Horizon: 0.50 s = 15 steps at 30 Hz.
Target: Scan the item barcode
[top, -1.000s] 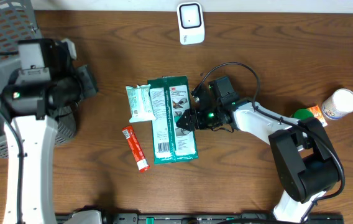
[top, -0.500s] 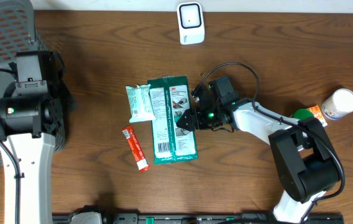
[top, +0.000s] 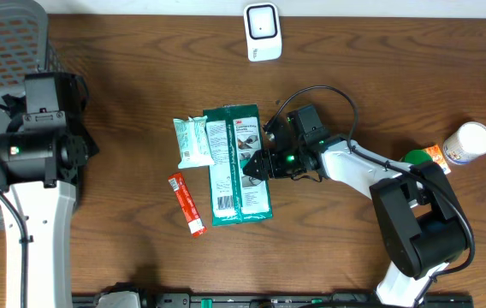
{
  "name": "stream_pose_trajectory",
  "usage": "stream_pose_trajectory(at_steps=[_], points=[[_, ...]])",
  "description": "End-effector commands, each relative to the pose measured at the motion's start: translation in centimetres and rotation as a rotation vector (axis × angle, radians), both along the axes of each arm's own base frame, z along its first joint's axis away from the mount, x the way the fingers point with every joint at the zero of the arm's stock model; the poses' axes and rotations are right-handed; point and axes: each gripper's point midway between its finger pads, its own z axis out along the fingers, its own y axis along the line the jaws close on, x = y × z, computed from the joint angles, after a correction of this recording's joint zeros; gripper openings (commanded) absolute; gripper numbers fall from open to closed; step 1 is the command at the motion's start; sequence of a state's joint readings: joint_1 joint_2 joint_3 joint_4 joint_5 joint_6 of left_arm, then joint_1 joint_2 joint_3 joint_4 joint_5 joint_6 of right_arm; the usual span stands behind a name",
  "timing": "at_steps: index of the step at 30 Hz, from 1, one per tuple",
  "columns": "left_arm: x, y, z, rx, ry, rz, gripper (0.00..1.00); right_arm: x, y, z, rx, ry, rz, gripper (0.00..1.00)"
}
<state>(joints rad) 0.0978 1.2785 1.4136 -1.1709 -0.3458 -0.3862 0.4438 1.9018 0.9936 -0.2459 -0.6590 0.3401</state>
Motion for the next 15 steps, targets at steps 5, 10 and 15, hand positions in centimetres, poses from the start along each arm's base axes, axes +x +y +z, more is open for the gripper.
stream_pose_trajectory(at_steps=[5, 10, 15], points=[[3.4, -10.7, -4.6, -0.496, 0.029, -0.296, 0.09, -2.0, -1.5, -3.2, -0.098, 0.087, -0.017, 0.64], [3.7, -14.5, -10.3, -0.511, 0.19, -0.386, 0.09, -2.7, -1.3, -2.9, -0.073, 0.142, -0.024, 0.64], [3.7, -18.4, -15.3, -0.491, 0.344, -0.527, 0.09, -3.0, -1.6, -3.1, -0.084, 0.166, -0.032, 0.64]])
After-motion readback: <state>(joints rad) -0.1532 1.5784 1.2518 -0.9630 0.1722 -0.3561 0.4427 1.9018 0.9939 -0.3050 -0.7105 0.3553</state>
